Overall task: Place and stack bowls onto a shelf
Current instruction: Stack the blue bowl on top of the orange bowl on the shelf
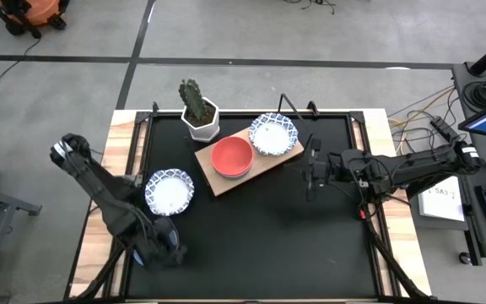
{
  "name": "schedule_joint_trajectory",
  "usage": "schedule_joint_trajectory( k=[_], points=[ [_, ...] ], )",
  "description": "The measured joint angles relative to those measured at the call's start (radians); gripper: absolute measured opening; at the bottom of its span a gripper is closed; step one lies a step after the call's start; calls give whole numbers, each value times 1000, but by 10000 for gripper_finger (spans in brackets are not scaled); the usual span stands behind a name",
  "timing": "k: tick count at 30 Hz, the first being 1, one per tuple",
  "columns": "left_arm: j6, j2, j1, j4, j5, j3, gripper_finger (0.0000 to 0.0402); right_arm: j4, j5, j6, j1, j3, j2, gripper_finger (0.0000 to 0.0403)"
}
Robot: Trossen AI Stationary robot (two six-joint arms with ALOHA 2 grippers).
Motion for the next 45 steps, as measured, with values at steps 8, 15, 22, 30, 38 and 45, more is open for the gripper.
schedule_joint_trajectory(
  k=[8,15,22,30,38,45],
  points=[
    [38,154,-21,-98,0,84,136,11,-26,5,0,0,3,9],
    [83,216,-21,-258,6,163,133,10,-26,16,0,0,3,9],
    [115,244,-22,-261,6,160,130,11,-28,16,0,0,3,9],
    [170,289,-23,-245,7,147,130,11,-28,20,0,0,3,9],
    [170,291,-22,-205,8,106,122,10,-28,14,0,0,3,9],
    [170,291,-22,-203,8,106,83,10,-28,14,0,0,3,9]
  ],
)
